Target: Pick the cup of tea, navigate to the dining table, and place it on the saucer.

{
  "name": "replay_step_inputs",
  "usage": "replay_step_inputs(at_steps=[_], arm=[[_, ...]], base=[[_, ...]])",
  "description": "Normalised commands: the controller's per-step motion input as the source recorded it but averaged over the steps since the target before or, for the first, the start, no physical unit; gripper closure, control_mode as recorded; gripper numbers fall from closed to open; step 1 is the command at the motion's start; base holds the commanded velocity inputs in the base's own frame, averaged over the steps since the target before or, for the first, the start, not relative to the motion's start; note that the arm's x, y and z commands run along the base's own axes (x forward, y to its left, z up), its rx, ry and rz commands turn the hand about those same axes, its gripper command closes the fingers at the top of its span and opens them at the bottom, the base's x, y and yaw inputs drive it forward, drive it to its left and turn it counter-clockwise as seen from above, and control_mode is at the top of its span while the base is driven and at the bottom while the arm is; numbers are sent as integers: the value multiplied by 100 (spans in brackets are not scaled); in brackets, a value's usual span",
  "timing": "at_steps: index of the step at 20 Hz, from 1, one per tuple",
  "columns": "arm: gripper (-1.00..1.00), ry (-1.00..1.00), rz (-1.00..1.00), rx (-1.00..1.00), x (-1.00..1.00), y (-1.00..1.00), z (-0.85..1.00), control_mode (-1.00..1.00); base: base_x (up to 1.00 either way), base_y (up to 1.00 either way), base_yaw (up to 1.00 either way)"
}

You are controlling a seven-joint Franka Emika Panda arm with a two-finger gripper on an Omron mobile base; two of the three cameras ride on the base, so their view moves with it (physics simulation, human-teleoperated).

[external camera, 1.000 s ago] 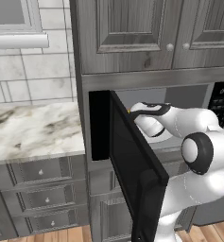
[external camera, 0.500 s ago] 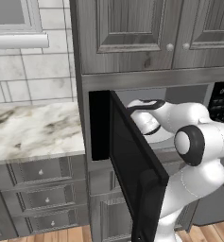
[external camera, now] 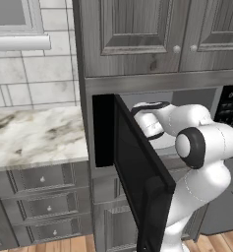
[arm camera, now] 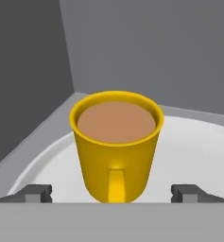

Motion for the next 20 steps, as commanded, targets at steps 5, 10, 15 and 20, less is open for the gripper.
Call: replay_step_inputs(at_steps=[5, 10, 15, 20], arm=[[-100, 0, 0, 0, 6, 0, -2, -100], [-100, 0, 0, 0, 7, 0, 0, -100], [100, 0, 0, 0, 1, 0, 0, -100], [100, 0, 0, 0, 0, 0, 0, -100]], base=[[0, 0, 0], [0, 0, 0], [0, 0, 0], [0, 0, 0]])
